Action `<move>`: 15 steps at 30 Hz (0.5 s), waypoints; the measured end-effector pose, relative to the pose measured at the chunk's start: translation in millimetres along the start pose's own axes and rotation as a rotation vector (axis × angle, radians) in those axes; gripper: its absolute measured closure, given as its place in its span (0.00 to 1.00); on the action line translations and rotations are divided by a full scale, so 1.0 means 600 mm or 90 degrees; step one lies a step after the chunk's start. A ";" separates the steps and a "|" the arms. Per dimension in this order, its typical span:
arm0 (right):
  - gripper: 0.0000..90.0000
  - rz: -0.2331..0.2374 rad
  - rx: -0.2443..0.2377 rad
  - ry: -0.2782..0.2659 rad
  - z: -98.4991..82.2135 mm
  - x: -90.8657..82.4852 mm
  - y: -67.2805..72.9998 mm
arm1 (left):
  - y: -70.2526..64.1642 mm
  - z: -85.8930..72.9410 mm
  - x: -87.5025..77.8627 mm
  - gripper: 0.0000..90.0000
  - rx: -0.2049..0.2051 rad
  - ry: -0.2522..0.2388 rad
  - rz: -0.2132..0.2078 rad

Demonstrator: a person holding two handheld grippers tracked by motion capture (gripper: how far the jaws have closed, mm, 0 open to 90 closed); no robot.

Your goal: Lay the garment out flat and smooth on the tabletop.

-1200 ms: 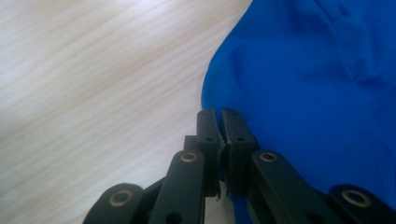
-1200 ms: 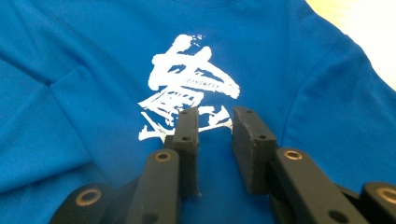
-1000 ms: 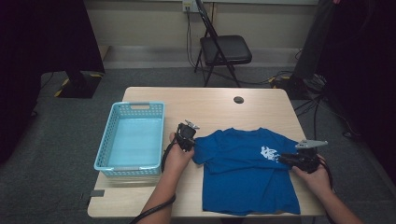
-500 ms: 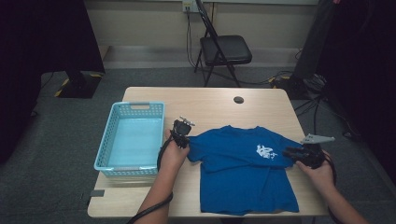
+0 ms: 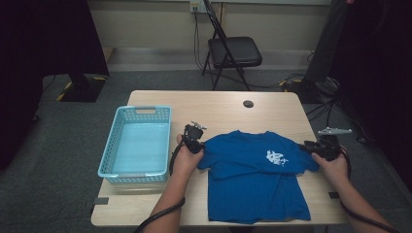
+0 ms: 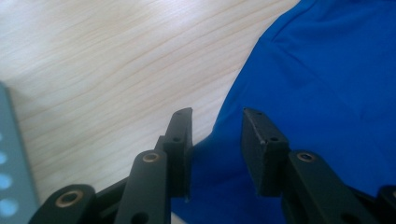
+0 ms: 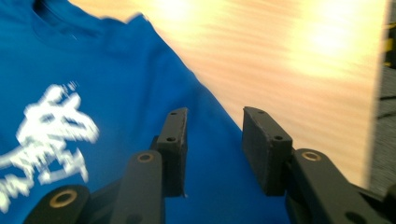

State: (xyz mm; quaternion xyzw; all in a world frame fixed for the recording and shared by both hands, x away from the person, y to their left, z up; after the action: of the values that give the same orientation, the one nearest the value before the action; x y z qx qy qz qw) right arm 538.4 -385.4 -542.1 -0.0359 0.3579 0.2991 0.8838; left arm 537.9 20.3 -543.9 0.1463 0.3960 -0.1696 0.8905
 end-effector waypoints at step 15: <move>0.66 0.001 -0.029 0.054 0.033 0.079 0.036 | -0.025 0.015 0.043 0.69 -0.008 -0.006 -0.035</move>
State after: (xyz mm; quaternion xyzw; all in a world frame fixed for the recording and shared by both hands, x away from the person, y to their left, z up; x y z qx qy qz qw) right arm 565.6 -338.5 -555.3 -0.0682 0.3882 0.3059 0.8666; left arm 553.9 -1.7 -559.5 0.1292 0.3964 -0.1921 0.8884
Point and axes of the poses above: each handheld gripper's, and its own axes: x roughly forward along the jaws, z roughly out of its top, y roughly to its left, the point moved 10 cm from there along x, roughly forward along the jaws, and after that the axes turned 7 degrees about z, right-handed, at the moved point
